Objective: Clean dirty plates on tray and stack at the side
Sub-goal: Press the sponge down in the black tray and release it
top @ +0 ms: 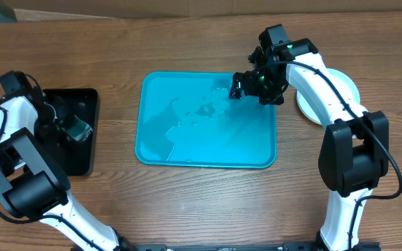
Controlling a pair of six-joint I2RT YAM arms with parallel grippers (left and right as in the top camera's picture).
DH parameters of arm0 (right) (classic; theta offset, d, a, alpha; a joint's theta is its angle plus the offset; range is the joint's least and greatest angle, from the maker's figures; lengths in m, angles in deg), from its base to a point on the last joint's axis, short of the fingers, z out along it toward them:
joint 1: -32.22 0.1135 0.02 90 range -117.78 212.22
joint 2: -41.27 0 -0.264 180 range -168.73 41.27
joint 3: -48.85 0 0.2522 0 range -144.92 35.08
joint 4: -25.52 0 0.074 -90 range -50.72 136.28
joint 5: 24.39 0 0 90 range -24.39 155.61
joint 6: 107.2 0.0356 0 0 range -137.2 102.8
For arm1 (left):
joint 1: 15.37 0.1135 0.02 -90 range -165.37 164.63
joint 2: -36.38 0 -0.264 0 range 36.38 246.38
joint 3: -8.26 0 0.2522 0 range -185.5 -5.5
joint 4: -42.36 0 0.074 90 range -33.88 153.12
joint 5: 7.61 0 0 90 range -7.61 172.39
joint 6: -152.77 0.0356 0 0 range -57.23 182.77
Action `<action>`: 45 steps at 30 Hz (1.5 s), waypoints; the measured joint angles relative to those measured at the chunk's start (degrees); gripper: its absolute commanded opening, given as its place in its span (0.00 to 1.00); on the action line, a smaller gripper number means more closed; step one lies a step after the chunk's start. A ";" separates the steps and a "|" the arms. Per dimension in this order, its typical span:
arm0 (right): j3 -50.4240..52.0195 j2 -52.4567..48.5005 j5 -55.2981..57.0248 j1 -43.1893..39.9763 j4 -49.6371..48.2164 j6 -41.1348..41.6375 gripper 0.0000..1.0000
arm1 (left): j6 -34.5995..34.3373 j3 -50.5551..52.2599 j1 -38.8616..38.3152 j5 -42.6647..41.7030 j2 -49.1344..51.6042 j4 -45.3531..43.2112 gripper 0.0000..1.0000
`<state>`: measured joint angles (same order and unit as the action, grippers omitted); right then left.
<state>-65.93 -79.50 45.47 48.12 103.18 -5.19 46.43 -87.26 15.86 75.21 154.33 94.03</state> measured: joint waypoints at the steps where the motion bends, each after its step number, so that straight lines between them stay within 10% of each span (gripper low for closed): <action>1: 0.00 0.00 0.00 0.00 0.13 0.00 1.00 | 0.00 1.01 0.00 -0.13 0.00 -0.98 0.60; 3: 0.00 0.00 0.00 0.00 0.17 0.00 1.00 | -0.02 1.92 0.00 -0.13 -0.09 -1.57 0.50; 6: 0.00 0.00 0.00 0.00 0.17 0.02 1.00 | -0.24 2.34 0.00 -0.50 -0.17 -1.81 0.04; 12: 0.00 0.00 0.00 0.00 0.76 0.00 1.00 | -0.02 2.05 0.04 -0.57 -0.20 -1.14 0.05; 16: 0.00 0.00 0.02 0.00 1.44 -0.02 1.00 | 0.02 -0.22 0.04 -0.48 -0.15 3.56 0.98; 32: 0.00 0.00 0.00 0.00 0.09 -0.02 1.00 | -0.24 -2.71 0.04 -0.52 -0.02 13.14 1.00; 36: 0.00 0.00 0.00 0.00 -0.33 0.00 1.00 | -1.16 0.98 0.04 -0.92 -0.50 10.32 0.79; 39: 0.00 0.00 0.00 0.00 -0.24 -0.02 1.00 | -1.55 2.95 0.11 -1.01 -1.38 6.93 0.09; 45: 0.00 0.00 0.02 0.00 -0.02 -0.02 1.00 | -1.57 3.89 0.35 -1.86 -1.44 6.10 0.04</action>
<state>-65.93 -79.50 45.49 48.12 103.16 -5.21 44.86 -83.37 16.20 73.35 152.89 100.13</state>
